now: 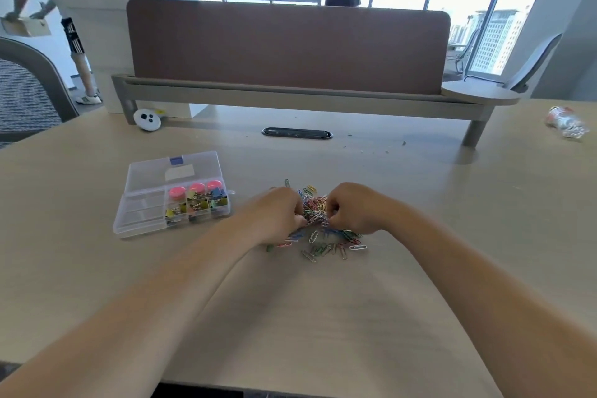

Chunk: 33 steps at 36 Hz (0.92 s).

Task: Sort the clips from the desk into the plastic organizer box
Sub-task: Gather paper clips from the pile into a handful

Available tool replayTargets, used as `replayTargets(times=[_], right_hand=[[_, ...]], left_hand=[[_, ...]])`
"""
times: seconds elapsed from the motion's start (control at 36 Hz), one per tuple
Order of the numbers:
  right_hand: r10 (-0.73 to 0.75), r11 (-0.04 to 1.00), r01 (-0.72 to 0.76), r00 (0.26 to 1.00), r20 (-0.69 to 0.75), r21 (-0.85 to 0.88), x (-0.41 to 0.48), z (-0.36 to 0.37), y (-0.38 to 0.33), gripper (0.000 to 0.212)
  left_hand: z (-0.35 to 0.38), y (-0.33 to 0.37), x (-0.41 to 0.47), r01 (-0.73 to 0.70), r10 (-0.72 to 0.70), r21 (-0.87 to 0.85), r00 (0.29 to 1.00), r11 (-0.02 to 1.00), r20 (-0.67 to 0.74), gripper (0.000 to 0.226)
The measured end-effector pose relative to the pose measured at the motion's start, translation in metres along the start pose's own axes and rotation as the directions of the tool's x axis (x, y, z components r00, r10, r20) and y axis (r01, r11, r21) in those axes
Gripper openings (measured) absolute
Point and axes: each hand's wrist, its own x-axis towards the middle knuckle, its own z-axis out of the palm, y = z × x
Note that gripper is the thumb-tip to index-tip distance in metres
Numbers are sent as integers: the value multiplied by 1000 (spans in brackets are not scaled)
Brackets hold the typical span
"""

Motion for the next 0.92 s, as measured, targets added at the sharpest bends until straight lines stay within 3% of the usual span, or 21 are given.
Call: replayTargets(times=[0.31, 0.47, 0.69, 0.92], right_hand=[[-25, 992, 41, 991, -134, 122, 4, -14, 2, 21], [-44, 993, 56, 993, -114, 104, 8, -16, -5, 40], [-58, 980, 87, 985, -164, 177, 8, -18, -23, 26], [-84, 966, 114, 988, -133, 233, 23, -19, -54, 21]], left_hand=[[-18, 1, 0, -35, 29, -169, 999, 985, -38, 17], [-29, 0, -5, -15, 7, -157, 999, 987, -48, 26], [-53, -13, -18, 35, -41, -243, 999, 969, -21, 29], [-66, -41, -29, 39, -53, -259, 998, 965, -46, 15]])
